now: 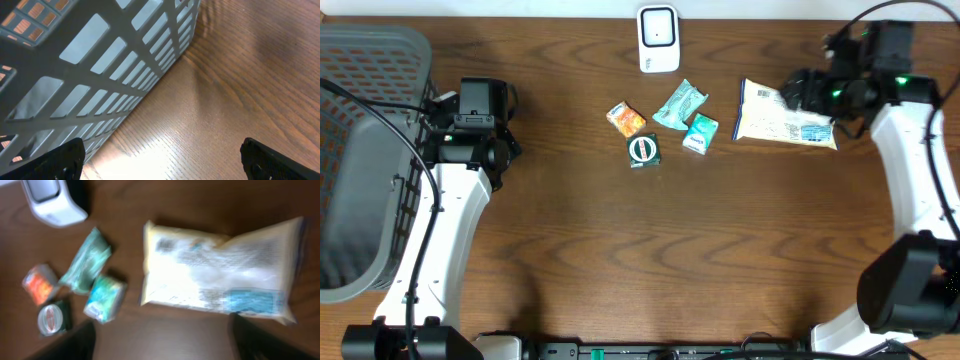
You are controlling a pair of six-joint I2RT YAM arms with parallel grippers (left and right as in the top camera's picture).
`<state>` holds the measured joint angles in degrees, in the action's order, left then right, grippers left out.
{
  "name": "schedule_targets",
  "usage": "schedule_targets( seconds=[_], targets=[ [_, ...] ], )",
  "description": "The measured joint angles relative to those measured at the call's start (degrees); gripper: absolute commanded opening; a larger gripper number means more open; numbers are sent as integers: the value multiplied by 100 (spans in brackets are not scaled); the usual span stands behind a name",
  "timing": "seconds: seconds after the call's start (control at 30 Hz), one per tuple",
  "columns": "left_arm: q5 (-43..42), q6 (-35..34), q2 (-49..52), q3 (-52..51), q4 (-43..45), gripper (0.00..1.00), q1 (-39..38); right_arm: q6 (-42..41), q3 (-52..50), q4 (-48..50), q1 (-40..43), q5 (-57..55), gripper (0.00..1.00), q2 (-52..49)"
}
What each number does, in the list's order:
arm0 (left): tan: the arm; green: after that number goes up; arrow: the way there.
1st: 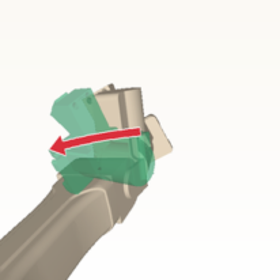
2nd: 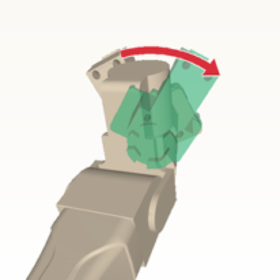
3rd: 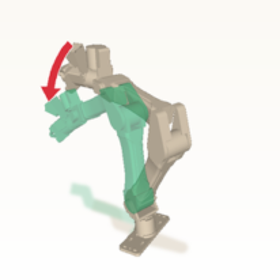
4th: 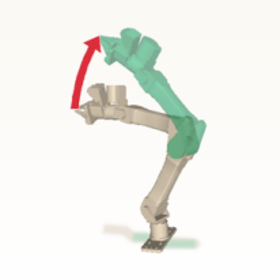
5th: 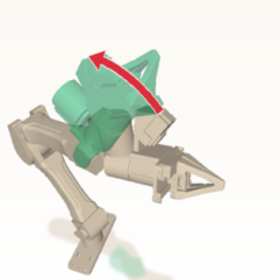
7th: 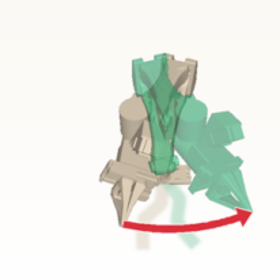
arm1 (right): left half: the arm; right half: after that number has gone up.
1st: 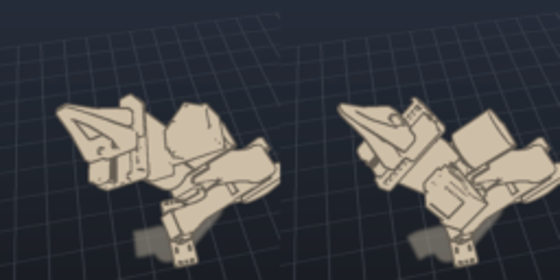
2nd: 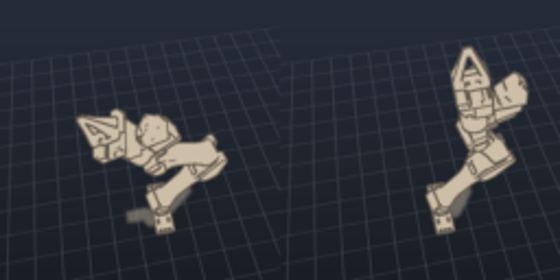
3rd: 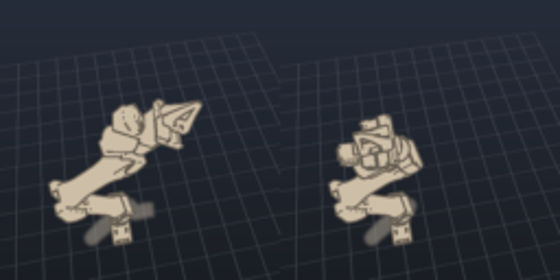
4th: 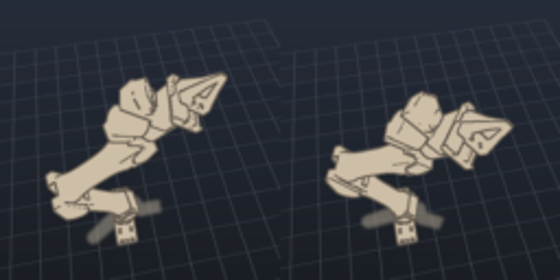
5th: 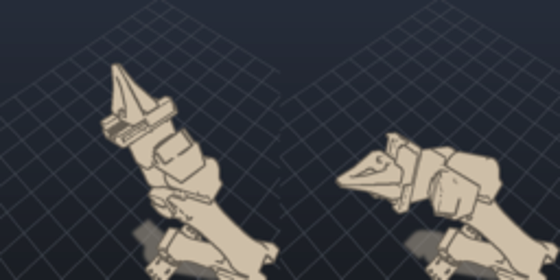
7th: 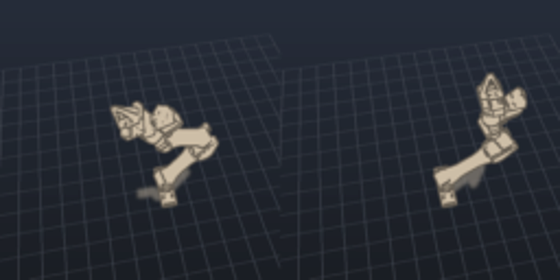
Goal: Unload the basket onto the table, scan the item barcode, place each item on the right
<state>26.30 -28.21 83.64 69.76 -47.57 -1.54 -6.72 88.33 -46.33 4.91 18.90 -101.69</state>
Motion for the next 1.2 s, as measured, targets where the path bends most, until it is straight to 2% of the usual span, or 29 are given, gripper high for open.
schedule_targets(
  seconds=[0.03, 0.07, 0.1, 0.27, 0.4, 0.47, 0.57, 0.67, 0.7, 0.73, 1.0, 1.2],
  targets=[
    [0, 0, 0, 0, -2, 98, 0, -74, -55, 2, -35, 44, 91, -31],
    [0, 0, 0, 0, 0, 98, 0, -188, -170, 39, -98, 127, 99, -92],
    [0, 0, 0, 0, 0, 98, 0, -299, -282, 87, -153, 186, 99, -162],
    [0, 0, 0, 0, -2, 98, 0, -1012, -857, 1005, -345, 361, 97, -540],
    [0, 0, 0, 0, 0, 98, 0, -1438, -1108, 1930, -479, 420, 99, -715],
    [0, 0, 0, 0, 0, 98, 0, -1626, -1119, 2234, -557, 422, 96, -787],
    [0, 0, 0, 0, 0, 98, 0, -1882, -1121, 2601, -656, 404, 79, -857],
    [0, 0, 0, 0, 0, 98, 0, -2129, -1128, 3040, -726, 398, 30, -892],
    [0, 0, 0, 0, 0, 98, 0, -2184, -1130, 3202, -758, 382, 10, -903],
    [0, 0, 0, 0, -2, 98, 0, -2238, -1130, 3368, -778, 358, 1, -911],
    [0, 0, 0, 0, 0, 98, 0, -2389, -1130, 3960, -868, -848, 1, -951],
    [0, 0, 0, 0, -2, 98, 0, -2387, -1128, 4033, -861, -1725, 1, -1425]
  ],
)
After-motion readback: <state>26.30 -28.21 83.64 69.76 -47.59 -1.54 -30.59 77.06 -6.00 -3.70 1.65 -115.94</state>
